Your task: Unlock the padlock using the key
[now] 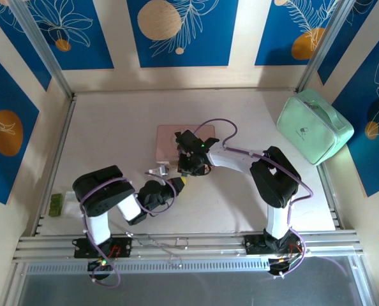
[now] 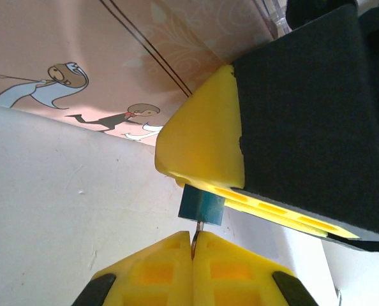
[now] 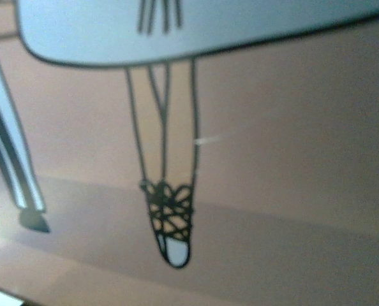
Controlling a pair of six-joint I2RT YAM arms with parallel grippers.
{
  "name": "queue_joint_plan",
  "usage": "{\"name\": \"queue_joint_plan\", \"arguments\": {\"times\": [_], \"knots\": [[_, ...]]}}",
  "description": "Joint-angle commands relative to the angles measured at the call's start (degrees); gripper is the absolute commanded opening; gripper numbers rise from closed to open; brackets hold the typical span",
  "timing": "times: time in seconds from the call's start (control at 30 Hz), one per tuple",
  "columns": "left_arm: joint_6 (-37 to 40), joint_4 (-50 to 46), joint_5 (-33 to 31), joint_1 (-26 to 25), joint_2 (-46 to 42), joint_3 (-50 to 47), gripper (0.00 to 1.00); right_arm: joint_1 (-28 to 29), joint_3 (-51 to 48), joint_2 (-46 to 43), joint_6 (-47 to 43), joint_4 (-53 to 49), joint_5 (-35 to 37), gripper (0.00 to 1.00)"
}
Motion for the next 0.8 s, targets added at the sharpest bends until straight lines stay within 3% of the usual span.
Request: {"name": "queue_joint_plan", "arguments": {"times": [0.0, 0.1, 0.27, 0.47, 0.77], "knots": [[-0.6, 2.2, 0.1, 1.0, 0.7, 1.1, 0.0, 0.3, -1.0, 0.4, 1.5, -0.5, -2.9, 0.16], [-1.2, 2.2, 0.1, 1.1, 0.2, 1.2, 0.0, 0.4, -2.0, -0.6, 1.9, 0.4, -2.1, 0.33], [-2.3, 2.2, 0.3, 1.2, -0.6, 1.5, 0.0, 0.5, -7.7, -5.1, 3.9, 5.3, 0.0, 0.52], [-3.0, 2.2, 0.3, 1.2, -0.8, 1.5, 0.0, 0.6, -10.9, -8.8, 3.4, 9.5, 0.7, 0.5], [-3.2, 2.2, 0.3, 1.2, -0.9, 1.5, 0.0, 0.9, -10.2, -6.8, 1.8, 12.3, 0.9, 0.43]]}}
